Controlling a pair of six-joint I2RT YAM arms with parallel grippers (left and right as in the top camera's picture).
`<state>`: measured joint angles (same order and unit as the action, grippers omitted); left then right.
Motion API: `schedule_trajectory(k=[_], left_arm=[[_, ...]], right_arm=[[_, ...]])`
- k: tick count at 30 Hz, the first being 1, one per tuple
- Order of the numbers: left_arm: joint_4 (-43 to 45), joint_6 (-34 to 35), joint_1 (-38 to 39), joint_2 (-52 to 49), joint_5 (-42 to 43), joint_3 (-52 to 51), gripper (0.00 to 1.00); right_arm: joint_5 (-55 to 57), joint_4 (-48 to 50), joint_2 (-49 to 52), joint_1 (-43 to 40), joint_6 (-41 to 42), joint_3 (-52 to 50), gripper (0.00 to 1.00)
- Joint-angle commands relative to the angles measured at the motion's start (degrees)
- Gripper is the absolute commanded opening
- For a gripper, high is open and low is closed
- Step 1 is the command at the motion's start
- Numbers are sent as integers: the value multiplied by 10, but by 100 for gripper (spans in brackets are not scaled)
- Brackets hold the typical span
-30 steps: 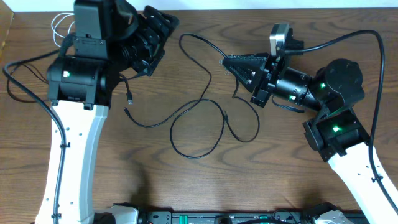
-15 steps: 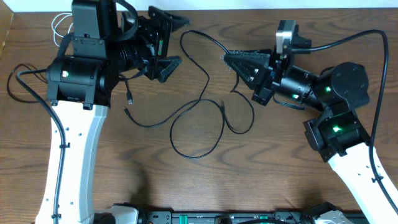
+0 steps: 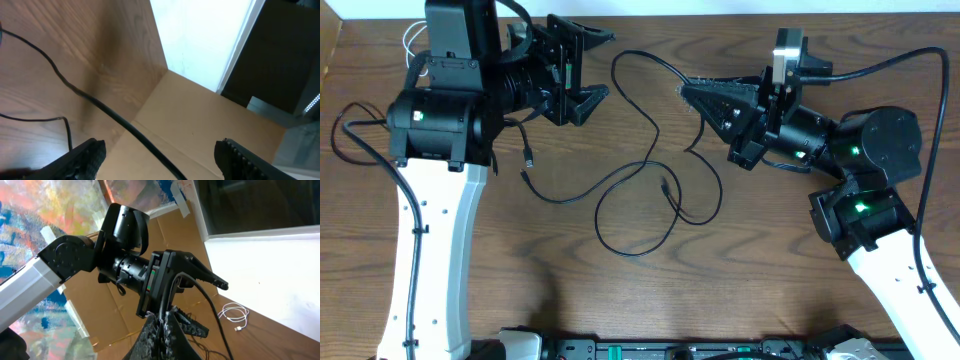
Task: Untangle cables
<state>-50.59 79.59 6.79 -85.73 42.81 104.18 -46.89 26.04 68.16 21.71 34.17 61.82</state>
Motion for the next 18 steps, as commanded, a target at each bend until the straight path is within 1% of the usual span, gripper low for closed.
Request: schedule_trajectory(k=[1, 2, 8, 14, 17, 18], left_arm=[[1, 21, -1, -4, 23, 10, 71], [1, 24, -1, -4, 23, 10, 69], [1, 26, -1, -4, 78, 10, 69], [1, 30, -1, -4, 80, 10, 68], [1, 33, -1, -4, 73, 10, 56], [1, 33, -1, -4, 73, 10, 54]], right_arm=[[-2, 4, -4, -2, 12, 4, 1], [-2, 4, -4, -2, 12, 4, 1], [-2, 4, -4, -2, 12, 4, 1], [-3, 6, -4, -2, 23, 4, 1], [-3, 6, -4, 3, 23, 4, 1], [-3, 6, -4, 5, 22, 4, 1]])
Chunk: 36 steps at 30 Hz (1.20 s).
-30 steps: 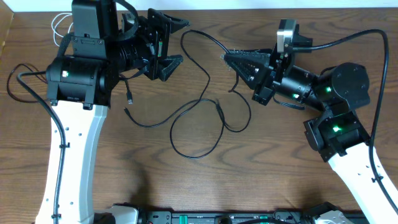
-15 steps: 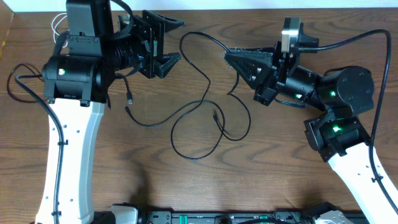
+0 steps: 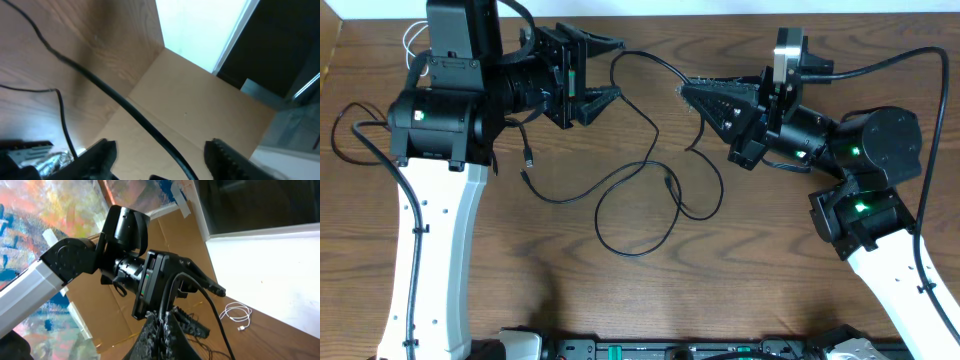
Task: Untangle cables
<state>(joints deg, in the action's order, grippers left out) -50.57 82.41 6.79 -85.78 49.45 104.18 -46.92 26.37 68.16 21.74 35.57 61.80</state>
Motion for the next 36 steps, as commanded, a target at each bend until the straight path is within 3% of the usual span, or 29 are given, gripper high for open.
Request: schedule_trajectory(k=[1, 7, 22, 28, 36], left_arm=[[0, 5, -1, -4, 6, 10, 51], [0, 5, -1, -4, 5, 10, 44], [0, 5, -2, -8, -11, 10, 44], [0, 5, -1, -15, -12, 10, 29], [0, 5, -2, -19, -13, 10, 21]], right_arm=[[-2, 2, -4, 7, 8, 4, 1], [-2, 3, -4, 18, 8, 4, 1], [-2, 15, -5, 18, 8, 4, 1], [-2, 15, -5, 18, 8, 4, 1], [-2, 13, -4, 18, 8, 4, 1]])
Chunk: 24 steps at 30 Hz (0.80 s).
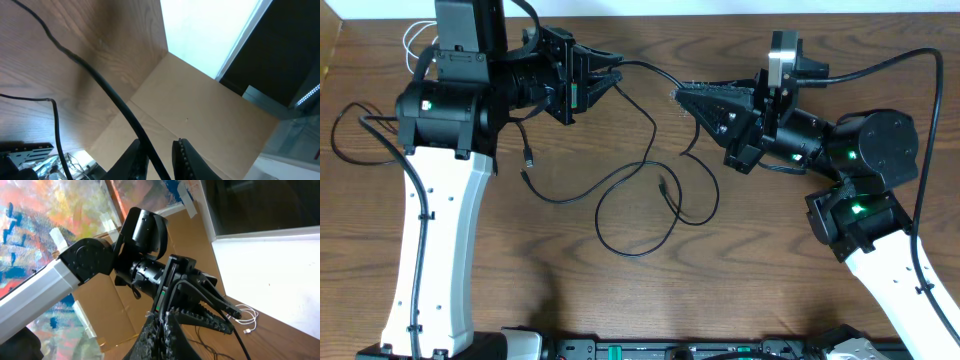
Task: Untangle cables
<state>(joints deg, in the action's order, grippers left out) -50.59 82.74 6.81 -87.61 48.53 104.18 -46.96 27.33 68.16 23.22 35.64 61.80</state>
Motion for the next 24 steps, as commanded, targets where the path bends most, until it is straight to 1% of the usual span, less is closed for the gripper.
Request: schedule_trajectory(k=[1, 3, 5, 7, 11, 14, 16, 19, 22, 24], left_arm=[[1, 1, -2, -1, -3, 10, 20], [1, 1, -2, -1, -3, 10, 20], [1, 1, -3, -2, -4, 10, 12], [1, 1, -6, -2, -4, 10, 8], [1, -6, -15, -2, -8, 10, 8], [0, -40, -17, -2, -38, 10, 8], [1, -71, -17, -2, -59, 10, 7], [6, -122, -17, -1, -71, 10, 7], [42, -158, -16, 2, -34, 10, 8], [92, -169, -16, 5, 10, 10, 7]], right_arm=[[-2, 3, -4, 2, 7, 4, 1], [-2, 3, -4, 0, 7, 4, 1], [-2, 3, -4, -1, 7, 4, 1], [-2, 3, -4, -1, 7, 4, 1], [-3, -2, -4, -1, 7, 4, 1], [-3, -15, -4, -6, 3, 4, 1], [3, -40, -4, -14, -6, 4, 1], [26, -112, -4, -33, -14, 4, 1], [41, -193, -4, -46, -48, 4, 1], [57, -249, -4, -49, -67, 4, 6]])
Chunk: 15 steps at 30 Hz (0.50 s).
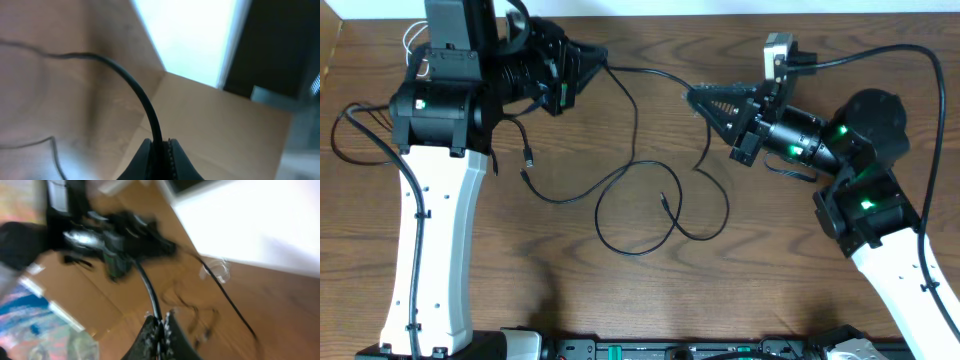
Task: Untangle cables
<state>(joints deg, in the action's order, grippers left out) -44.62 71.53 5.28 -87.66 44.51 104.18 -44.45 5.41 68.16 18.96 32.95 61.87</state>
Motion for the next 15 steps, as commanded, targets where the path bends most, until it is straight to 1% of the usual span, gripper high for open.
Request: schedule_trajectory(k=[1, 4, 5, 7, 8, 11, 15], left_arm=[[63, -57, -1, 7, 73, 10, 7], [153, -40, -1, 14, 114, 10, 7], [181, -19, -1, 17, 120, 11, 8], [235, 18, -1, 23, 122, 11, 8], [265, 36, -1, 25, 122, 11, 8], [383, 115, -1, 31, 122, 11, 8], [526, 252, -1, 32, 97, 11, 7]], right_arm=[[41, -53, -4, -6, -48, 4, 10], [67, -104, -4, -6, -63, 4, 19], [80, -121, -4, -6, -69, 4, 22], [104, -147, -4, -6, -74, 4, 33], [120, -162, -3, -6, -74, 4, 36], [166, -207, -3, -6, -74, 4, 45], [201, -251, -3, -6, -74, 4, 56]])
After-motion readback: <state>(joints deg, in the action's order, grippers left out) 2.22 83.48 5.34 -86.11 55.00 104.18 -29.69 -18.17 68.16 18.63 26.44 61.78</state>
